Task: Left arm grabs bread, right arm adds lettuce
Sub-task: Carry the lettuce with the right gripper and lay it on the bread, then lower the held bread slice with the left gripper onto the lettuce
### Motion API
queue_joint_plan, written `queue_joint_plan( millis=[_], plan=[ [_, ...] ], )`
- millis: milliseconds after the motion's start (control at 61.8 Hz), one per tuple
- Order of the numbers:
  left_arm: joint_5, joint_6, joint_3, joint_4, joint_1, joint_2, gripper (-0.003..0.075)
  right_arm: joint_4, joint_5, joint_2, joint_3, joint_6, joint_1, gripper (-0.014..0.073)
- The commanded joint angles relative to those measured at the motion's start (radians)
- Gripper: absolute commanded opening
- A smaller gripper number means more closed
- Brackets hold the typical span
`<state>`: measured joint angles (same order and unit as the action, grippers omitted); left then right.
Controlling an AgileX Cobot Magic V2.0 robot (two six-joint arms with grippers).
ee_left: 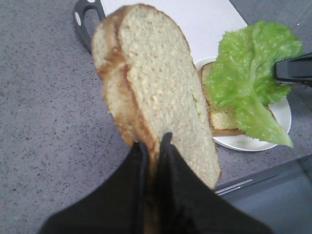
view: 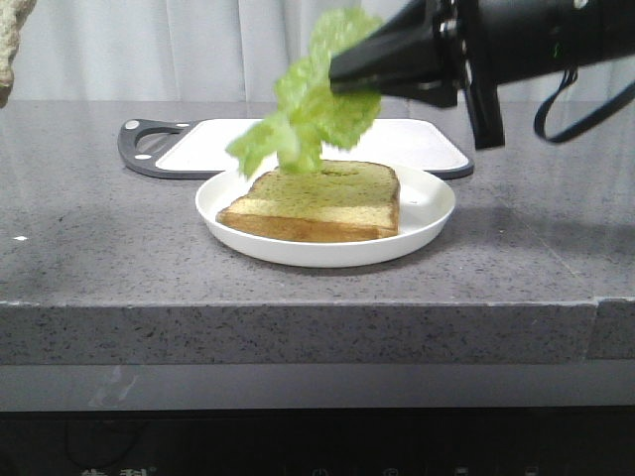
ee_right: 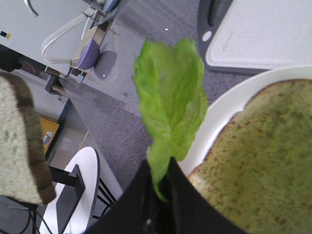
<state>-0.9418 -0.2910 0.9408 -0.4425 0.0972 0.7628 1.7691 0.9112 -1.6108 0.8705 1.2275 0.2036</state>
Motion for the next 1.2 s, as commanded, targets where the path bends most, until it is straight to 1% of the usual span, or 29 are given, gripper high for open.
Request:
queue_joint_plan(
  millis=[0, 32, 113, 307, 388, 517, 663, 809, 873, 970, 1083, 1180],
  plan=[
    [0.061, 0.002, 0.027, -0.035, 0.0, -0.004, -0.002, 0.08, 0.043, -0.007, 0.02, 0.019, -0.001, -0.0111],
    [0.061, 0.002, 0.027, -0.035, 0.0, -0.004, -0.002, 0.078, 0.045, -0.019, 0.02, 0.018, -0.001, -0.0099],
    [0.061, 0.002, 0.027, -0.035, 0.0, -0.004, -0.002, 0.071, 0.046, -0.04, 0.02, 0.018, -0.001, -0.0011],
    [0.061, 0.002, 0.027, -0.035, 0.0, -0.002, -0.002, 0.04, 0.023, -0.038, 0.02, 0.018, -0.004, 0.0373],
    [0.061, 0.002, 0.027, -0.035, 0.0, -0.002, -0.002, 0.005, 0.001, -0.038, 0.02, 0.016, -0.005, 0.0454],
    [0.061, 0.002, 0.027, -0.035, 0.0, -0.002, -0.002, -0.073, -0.035, -0.032, 0.02, -0.011, -0.005, 0.0462],
    [0.061, 0.002, 0.027, -0.059, 0.0, -0.002, -0.002, -0.175, -0.084, 0.02, 0.02, -0.053, -0.006, 0.0462],
    [0.067, -0.006, 0.027, -0.111, 0.0, 0.009, -0.002, -0.326, -0.161, 0.114, 0.02, -0.124, -0.007, 0.0462],
    [0.069, -0.015, 0.027, -0.158, 0.0, 0.024, -0.002, -0.412, -0.194, 0.161, 0.02, -0.168, -0.007, 0.0462],
    [0.069, -0.083, 0.027, -0.253, 0.0, 0.069, -0.002, -0.542, -0.252, 0.234, 0.02, -0.244, -0.007, 0.0461],
    [0.069, -0.208, 0.027, -0.425, 0.0, 0.145, -0.002, -0.671, -0.286, 0.317, 0.02, -0.337, -0.007, 0.0461],
    [0.051, -0.346, 0.027, -0.601, 0.0, 0.223, -0.002, -0.756, -0.296, 0.386, 0.02, -0.4, -0.007, 0.0461]
  ],
)
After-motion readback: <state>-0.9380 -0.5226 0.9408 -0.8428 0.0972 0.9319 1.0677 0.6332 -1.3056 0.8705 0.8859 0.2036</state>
